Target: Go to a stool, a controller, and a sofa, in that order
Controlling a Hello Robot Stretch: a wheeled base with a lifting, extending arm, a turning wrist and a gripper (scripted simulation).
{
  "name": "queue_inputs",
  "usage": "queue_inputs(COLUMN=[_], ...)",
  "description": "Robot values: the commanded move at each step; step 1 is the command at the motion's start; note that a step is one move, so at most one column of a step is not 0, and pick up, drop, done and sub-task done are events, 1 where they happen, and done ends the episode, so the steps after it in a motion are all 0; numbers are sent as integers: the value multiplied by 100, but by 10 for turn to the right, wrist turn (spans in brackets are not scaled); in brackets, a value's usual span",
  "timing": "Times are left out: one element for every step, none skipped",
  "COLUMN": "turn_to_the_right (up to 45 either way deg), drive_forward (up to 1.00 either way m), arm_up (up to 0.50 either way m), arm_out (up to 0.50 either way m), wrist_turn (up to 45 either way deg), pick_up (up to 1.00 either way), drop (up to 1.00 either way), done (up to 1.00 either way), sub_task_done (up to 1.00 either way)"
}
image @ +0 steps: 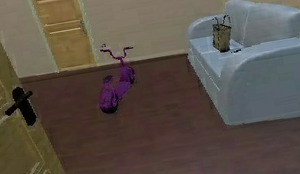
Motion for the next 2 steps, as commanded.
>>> queue_inputs(turn_to_the_right=[0,-270], drive_forward=[45,0], arm_up=[0,0], arm_out=[0,0], wrist_turn=[0,0], pick_up=[0,0], drop=[0,0], done=[0,0], sub_task_done=[0,0])
